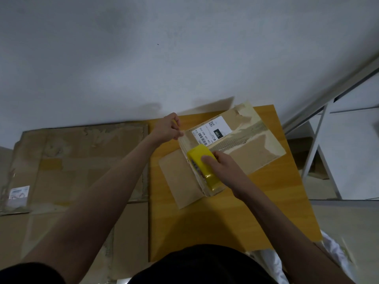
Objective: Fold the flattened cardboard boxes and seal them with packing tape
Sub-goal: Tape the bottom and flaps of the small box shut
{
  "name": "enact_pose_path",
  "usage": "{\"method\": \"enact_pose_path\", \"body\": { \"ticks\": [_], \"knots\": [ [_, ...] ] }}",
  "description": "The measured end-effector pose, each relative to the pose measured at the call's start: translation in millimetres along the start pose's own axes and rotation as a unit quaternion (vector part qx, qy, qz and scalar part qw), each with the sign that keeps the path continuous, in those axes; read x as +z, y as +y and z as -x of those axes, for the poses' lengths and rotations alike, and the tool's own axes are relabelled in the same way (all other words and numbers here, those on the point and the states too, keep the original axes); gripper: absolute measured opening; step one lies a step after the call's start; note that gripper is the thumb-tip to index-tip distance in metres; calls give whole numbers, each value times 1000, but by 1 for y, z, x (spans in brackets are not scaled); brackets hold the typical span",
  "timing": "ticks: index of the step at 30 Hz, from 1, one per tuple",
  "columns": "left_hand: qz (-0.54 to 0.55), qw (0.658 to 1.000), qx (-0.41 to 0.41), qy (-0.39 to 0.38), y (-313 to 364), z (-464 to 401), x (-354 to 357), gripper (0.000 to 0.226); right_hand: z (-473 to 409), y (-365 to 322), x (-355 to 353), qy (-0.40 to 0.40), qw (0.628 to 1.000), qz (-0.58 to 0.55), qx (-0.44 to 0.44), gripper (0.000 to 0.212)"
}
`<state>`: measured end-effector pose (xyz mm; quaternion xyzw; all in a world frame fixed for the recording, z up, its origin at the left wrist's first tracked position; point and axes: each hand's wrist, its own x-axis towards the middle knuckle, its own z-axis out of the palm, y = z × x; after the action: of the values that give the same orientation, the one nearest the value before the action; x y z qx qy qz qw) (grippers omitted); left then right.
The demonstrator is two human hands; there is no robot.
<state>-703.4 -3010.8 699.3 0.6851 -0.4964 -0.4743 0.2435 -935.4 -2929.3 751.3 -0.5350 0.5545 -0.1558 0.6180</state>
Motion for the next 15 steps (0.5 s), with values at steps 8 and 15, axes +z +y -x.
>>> {"method": "enact_pose_path", "body": {
  "ticks": [8,15],
  "knots": [
    [-23,1000,14,7,-19,-22,4,33,-27,-7,17,15,999,0,42,36],
    [-52,998,21,16,-36,-34,7,30,-40,-10,23,1,997,-34,69,35]
  ]
}}
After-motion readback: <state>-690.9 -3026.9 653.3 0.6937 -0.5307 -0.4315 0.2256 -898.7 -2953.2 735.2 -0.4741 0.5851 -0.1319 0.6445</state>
